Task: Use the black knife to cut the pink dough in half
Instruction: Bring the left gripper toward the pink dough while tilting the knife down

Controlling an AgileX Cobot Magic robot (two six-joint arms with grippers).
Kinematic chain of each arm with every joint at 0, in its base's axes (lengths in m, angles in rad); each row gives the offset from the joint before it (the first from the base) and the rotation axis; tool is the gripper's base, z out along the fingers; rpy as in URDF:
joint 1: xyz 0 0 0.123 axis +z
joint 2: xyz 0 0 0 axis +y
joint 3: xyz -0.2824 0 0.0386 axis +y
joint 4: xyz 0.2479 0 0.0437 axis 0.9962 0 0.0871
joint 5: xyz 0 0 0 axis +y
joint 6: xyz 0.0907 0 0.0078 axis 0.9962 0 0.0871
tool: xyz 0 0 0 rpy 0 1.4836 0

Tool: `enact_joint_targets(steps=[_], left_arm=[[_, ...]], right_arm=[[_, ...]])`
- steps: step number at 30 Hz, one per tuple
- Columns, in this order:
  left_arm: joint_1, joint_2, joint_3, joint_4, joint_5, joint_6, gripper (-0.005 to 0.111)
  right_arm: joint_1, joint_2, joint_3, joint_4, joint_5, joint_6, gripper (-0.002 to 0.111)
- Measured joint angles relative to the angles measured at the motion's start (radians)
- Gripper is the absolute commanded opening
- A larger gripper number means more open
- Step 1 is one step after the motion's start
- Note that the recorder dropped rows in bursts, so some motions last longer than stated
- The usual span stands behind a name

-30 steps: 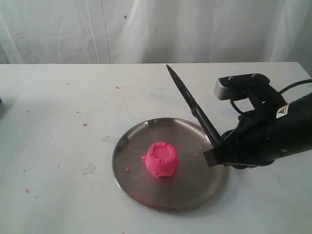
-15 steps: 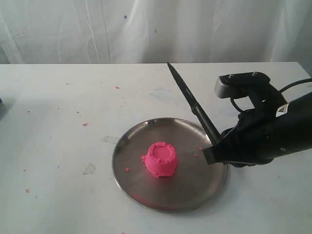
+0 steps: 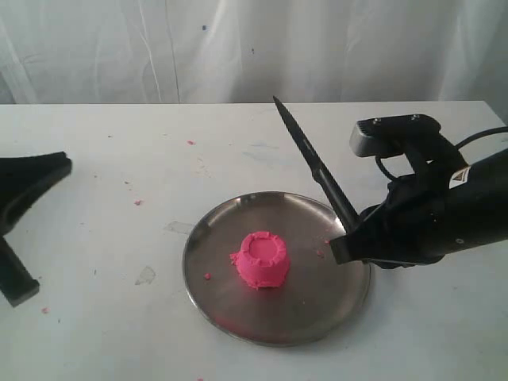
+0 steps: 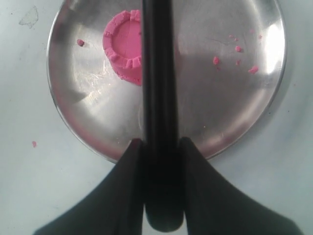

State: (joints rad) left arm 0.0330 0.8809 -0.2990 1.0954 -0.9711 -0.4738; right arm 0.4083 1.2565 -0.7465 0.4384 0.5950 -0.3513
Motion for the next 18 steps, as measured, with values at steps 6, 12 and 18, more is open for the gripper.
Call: enact_joint_targets(steps=[6,12,18], left_arm=[[-0.091,0.237,-0.076,0.137,-0.104,-0.081,0.0],[-0.212,0.426,-0.13,0.21,-0.054,-0.092,0.0],[-0.261,0.572,-0.198,0.206,0.009,-0.092,0.0]], right_arm=[[0.0,0.0,0.0,-0.01,-0.001,0.0,0.0],[0.0,0.0,0.0,-0.026,0.011,-0.018,0.0],[0.014,0.0,0.0,-0.045,0.061,-0.095,0.0]])
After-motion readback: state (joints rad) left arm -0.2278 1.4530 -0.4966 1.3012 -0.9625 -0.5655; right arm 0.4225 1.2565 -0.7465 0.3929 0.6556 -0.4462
